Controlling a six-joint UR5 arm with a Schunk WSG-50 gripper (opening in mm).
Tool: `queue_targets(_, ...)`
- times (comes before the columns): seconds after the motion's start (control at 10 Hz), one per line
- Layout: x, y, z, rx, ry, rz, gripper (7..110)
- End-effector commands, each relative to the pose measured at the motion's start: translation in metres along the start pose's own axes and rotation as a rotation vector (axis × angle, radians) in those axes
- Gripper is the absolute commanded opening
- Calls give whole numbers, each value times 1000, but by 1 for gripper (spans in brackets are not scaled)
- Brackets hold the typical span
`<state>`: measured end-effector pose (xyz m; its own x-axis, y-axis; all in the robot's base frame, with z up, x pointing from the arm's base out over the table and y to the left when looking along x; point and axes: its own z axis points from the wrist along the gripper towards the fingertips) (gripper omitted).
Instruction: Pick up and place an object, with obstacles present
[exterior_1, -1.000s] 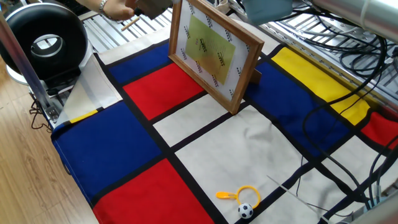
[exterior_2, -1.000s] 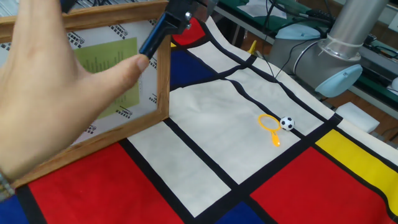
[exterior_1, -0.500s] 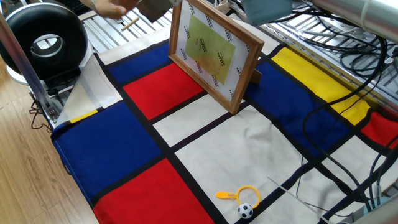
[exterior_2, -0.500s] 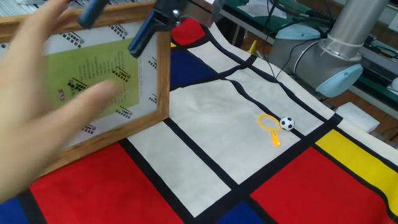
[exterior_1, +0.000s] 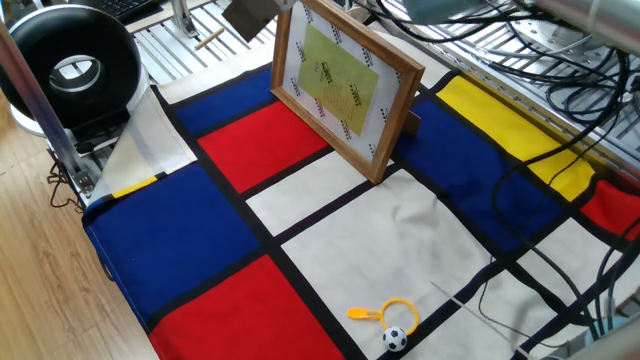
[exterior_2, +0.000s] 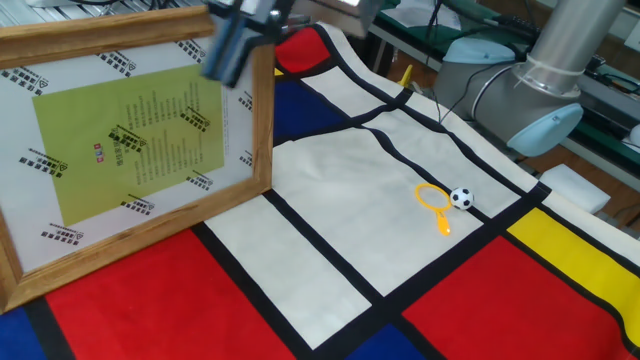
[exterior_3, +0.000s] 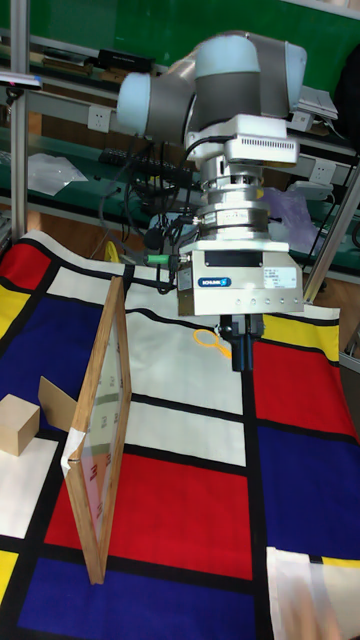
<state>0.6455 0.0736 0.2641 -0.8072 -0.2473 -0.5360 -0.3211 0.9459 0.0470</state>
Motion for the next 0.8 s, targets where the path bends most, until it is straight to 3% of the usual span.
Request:
queue_targets(0.0, 57, 21, -34, -71, 215, 75, 7)
queue_targets(0.1, 89, 21, -45, -105, 326, 42, 7)
queue_targets(0.2, 118, 2, -53, -97, 412, -12, 7)
queue_targets(0.4, 134, -26, -70, -105, 433, -68, 7)
queue_targets(0.6, 141, -40, -84, -48, 451, -77, 7)
queue_targets(0.7, 139, -29, -88, -81, 433, -54, 7)
